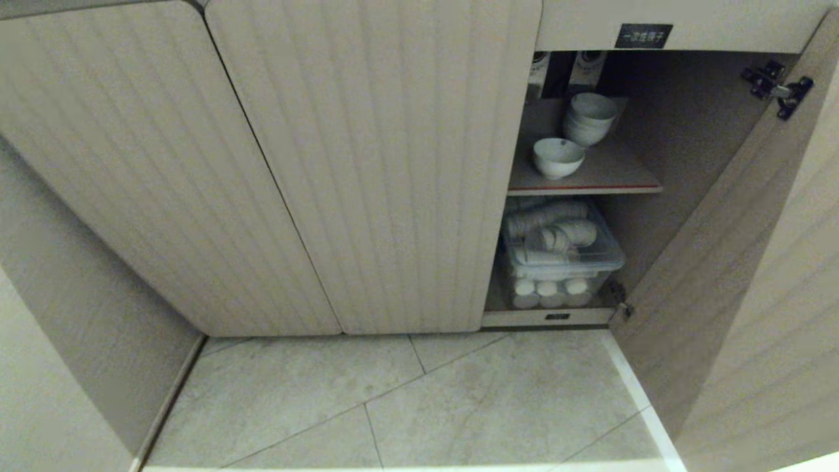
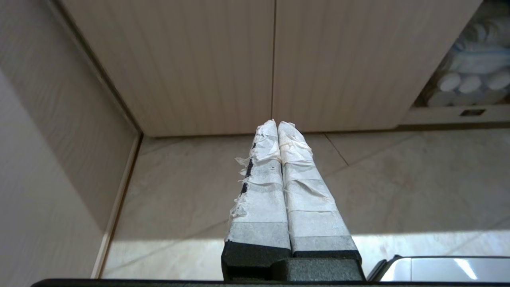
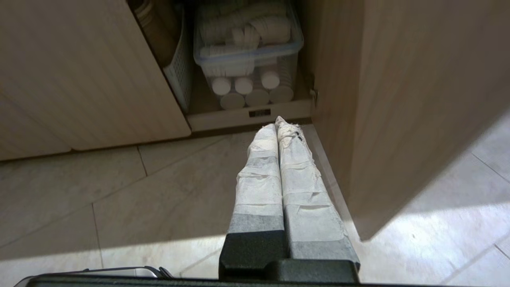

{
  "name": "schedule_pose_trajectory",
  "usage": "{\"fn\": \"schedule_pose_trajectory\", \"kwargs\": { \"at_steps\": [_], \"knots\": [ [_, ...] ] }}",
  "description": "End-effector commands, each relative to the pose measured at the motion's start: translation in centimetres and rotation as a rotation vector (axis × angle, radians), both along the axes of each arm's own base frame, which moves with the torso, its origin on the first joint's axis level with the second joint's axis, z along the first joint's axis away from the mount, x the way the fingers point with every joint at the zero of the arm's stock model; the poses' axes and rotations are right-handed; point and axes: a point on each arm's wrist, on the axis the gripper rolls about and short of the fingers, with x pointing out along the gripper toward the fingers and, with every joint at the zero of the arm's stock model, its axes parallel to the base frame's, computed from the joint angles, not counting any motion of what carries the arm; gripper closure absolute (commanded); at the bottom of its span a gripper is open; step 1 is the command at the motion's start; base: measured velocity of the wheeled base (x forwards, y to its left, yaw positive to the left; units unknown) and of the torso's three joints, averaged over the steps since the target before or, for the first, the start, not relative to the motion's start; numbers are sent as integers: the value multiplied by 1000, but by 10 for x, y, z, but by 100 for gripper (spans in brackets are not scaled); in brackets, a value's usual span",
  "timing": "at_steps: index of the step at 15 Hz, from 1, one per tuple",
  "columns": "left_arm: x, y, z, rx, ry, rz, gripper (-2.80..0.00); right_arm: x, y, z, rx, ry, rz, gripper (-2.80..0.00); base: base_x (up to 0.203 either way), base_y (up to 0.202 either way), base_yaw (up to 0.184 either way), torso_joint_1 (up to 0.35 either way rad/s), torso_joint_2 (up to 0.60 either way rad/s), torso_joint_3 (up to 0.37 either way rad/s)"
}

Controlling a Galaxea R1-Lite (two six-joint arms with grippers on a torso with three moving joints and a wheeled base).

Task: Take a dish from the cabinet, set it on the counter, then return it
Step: Take the bowl from the cabinet

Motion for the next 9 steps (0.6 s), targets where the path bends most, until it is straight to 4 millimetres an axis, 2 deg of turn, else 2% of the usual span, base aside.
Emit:
{"fn": "schedule_pose_trajectory", "kwargs": {
  "at_steps": [1,9],
  "knots": [
    [0,0,0,-1,-1,0,0,0,0,0,0,1,0,0,197,0,4,-1,1,3],
    [0,0,0,10,-1,0,0,0,0,0,0,1,0,0,197,0,1,4,2,4]
  ]
}}
